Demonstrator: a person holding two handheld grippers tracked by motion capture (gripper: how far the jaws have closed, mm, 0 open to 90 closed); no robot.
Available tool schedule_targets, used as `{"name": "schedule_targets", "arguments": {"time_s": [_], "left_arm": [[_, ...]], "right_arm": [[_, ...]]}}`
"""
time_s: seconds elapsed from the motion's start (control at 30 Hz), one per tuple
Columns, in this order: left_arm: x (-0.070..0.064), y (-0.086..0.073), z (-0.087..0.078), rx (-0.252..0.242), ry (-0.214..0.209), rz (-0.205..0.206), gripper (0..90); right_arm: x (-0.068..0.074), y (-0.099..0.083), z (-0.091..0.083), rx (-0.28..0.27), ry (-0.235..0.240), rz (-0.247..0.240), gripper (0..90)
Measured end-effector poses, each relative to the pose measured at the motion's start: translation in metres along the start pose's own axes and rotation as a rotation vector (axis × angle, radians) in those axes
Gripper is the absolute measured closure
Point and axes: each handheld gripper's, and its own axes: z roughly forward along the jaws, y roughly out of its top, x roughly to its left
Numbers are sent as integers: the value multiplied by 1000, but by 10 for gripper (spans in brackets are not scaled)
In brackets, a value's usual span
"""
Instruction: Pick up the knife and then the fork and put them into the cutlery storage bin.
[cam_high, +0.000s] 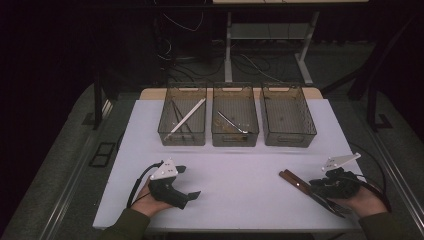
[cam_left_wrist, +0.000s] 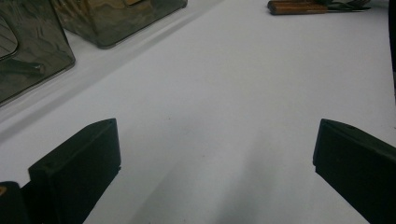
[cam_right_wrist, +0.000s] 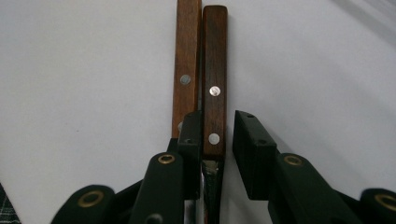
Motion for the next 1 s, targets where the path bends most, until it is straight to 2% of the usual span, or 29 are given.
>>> {"name": "schedule_targets", "arguments": {"time_s": [0.17, 0.4, 0.53, 0.7, 0.87, 1.0], "left_arm": [[0, 0, 0, -2, 1, -2, 0], [0, 0, 0, -5, 1, -5, 0], [0, 0, 0, -2, 2, -5, 0], [0, 0, 1, 0, 1, -5, 0], [0, 0, 1, 3, -1, -5, 0], [0, 0, 1, 3, -2, -5, 0]], "right_arm": [[-1, 2, 2, 20, 0, -5, 759], [1, 5, 4, 56, -24, -49, 759], [2, 10, 5, 95, -31, -65, 759], [1, 21, 7, 172, -20, -89, 755], [2, 33, 11, 260, -30, -103, 753], [4, 43, 15, 330, -33, -98, 751]]}}
